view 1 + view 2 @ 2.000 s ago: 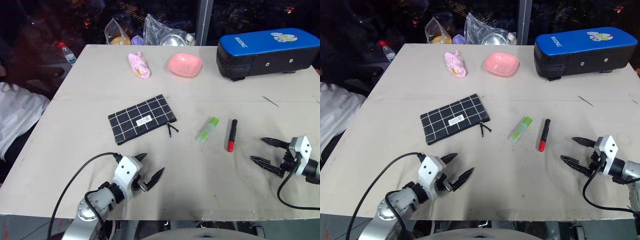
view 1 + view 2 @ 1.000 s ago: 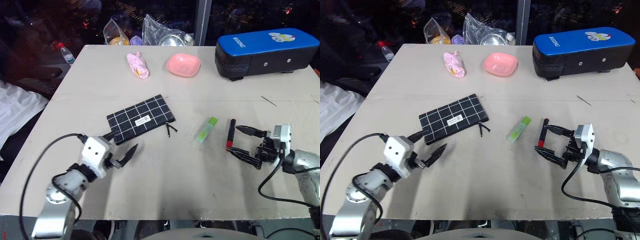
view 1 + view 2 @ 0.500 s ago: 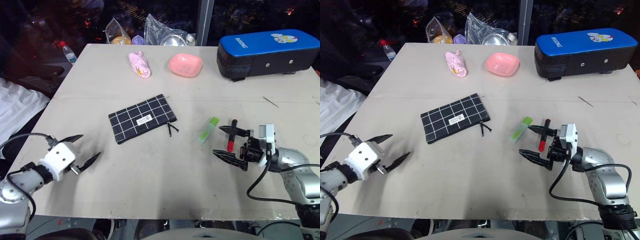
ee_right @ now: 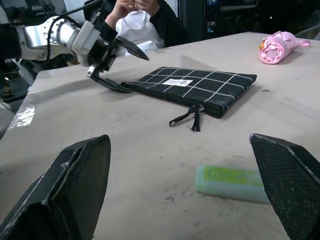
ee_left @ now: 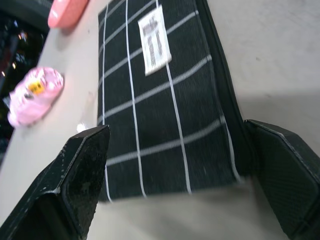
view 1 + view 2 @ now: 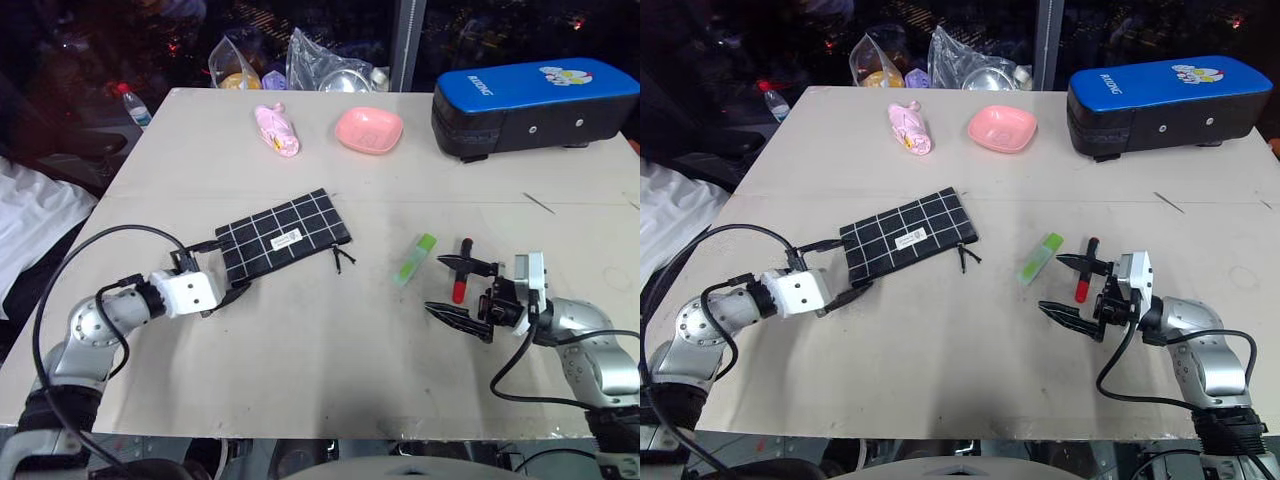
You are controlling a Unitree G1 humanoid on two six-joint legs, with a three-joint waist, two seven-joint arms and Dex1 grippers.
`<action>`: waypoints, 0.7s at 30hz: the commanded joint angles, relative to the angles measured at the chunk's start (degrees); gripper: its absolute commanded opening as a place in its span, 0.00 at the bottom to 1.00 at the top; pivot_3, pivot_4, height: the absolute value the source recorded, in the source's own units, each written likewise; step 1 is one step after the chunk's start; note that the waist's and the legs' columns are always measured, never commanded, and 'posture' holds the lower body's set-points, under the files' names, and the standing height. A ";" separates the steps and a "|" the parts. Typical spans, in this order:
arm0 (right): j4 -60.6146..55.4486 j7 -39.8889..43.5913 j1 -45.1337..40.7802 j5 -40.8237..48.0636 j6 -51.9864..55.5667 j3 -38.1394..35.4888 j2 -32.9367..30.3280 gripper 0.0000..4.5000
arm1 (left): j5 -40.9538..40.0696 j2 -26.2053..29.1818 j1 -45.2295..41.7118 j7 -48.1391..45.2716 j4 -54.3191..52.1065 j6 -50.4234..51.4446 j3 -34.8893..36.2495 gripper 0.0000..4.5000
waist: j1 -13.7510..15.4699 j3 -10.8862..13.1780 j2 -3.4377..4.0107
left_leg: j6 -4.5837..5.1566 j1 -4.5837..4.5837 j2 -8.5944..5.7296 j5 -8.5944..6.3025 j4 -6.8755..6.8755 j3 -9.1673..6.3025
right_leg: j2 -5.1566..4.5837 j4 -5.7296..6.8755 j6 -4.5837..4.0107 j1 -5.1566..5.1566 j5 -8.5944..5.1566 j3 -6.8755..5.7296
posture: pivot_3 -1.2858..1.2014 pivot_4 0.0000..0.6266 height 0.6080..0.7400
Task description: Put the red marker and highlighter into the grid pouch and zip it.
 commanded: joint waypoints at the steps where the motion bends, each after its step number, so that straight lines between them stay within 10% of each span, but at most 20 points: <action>1: -0.48 0.02 0.22 0.44 -1.45 -1.01 0.37 1.00 | 2.94 0.91 -3.34 1.12 6.07 -3.50 -2.83 0.96 | 0.13 0.00 0.00 | 0.01 0.00 0.00 0.00 0.10 -0.02 | 0.19 0.15 0.03 -0.02 -0.02 0.00 | 0.52 0.24 1.00; 6: 0.08 -0.32 0.09 -0.07 -2.35 -0.85 0.99 1.00 | 2.13 -0.11 -8.00 -2.98 13.39 -5.80 -7.88 0.78 | 0.34 -0.04 0.10 | 0.11 0.06 0.10 -0.06 0.49 -0.13 | 0.29 0.60 0.04 0.00 -0.03 -0.02 | 0.52 0.24 1.00; 13: 0.32 -0.48 -0.06 -0.44 -3.29 -0.62 1.44 1.00 | -1.39 -1.42 -11.72 -7.50 19.12 -2.23 -9.63 0.02 | 1.44 -0.11 0.23 | 0.12 0.05 0.10 -0.06 0.68 -0.14 | 0.29 0.69 0.04 0.01 -0.03 -0.03 | 0.52 0.24 1.00; 21: 0.09 -0.69 0.72 -0.53 -3.79 -0.94 1.29 1.00 | -2.16 -2.76 -12.21 -0.67 12.21 -5.23 -6.71 0.01 | 1.49 -0.15 0.41 | 0.13 0.01 0.14 -0.06 0.71 -0.21 | 0.36 0.72 0.04 0.03 -0.03 -0.05 | 0.52 0.24 1.00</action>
